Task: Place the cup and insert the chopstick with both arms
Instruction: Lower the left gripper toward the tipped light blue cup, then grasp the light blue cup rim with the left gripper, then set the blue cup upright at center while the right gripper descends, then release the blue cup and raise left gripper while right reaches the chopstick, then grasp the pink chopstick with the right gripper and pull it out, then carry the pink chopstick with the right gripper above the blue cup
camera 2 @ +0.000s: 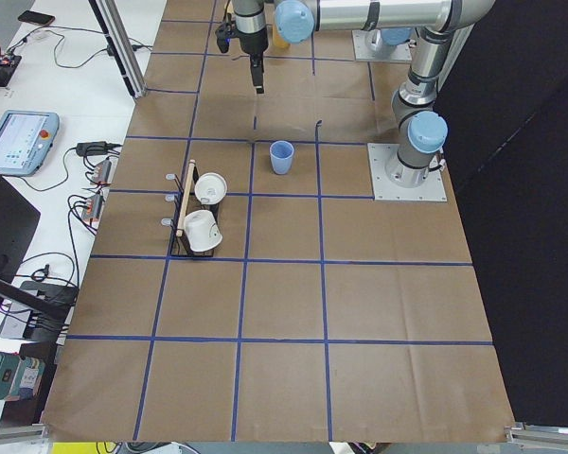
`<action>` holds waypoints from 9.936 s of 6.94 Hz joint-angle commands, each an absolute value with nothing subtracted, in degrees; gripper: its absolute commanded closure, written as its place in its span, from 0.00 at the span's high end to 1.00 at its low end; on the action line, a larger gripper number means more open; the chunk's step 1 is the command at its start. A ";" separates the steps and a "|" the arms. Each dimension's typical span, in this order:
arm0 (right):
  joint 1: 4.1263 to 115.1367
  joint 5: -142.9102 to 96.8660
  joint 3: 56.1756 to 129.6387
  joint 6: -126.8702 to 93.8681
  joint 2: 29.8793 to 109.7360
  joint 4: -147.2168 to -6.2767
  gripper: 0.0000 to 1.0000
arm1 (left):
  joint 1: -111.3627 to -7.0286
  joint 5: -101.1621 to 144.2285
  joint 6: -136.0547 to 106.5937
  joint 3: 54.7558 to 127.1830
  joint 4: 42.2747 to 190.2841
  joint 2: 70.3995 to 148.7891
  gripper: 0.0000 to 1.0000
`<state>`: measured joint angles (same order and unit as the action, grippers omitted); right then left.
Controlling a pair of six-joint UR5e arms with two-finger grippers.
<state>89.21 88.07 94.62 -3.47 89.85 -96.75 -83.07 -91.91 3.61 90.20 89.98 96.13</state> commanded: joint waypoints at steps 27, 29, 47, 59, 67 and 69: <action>78.59 92.63 110.02 39.08 94.91 -100.73 1.00 | -106.44 -83.58 -31.12 89.65 69.88 114.86 0.01; 78.40 95.44 112.92 39.37 95.36 -101.51 1.00 | -106.70 -83.76 -31.20 89.64 69.87 116.89 0.10; 76.20 98.61 116.55 38.32 95.89 -106.26 0.05 | -90.97 -90.44 -4.48 88.33 87.71 91.23 1.00; 84.15 91.85 86.05 26.83 89.13 -75.84 0.06 | -90.53 -90.70 -4.22 87.37 90.17 91.05 1.00; 104.06 88.42 77.26 24.17 76.38 -80.51 0.06 | -90.35 -90.53 -4.13 87.28 90.80 91.23 1.00; 105.81 88.59 77.08 23.91 76.64 -79.90 0.06 | -90.44 -90.61 -4.13 87.36 90.70 91.23 1.00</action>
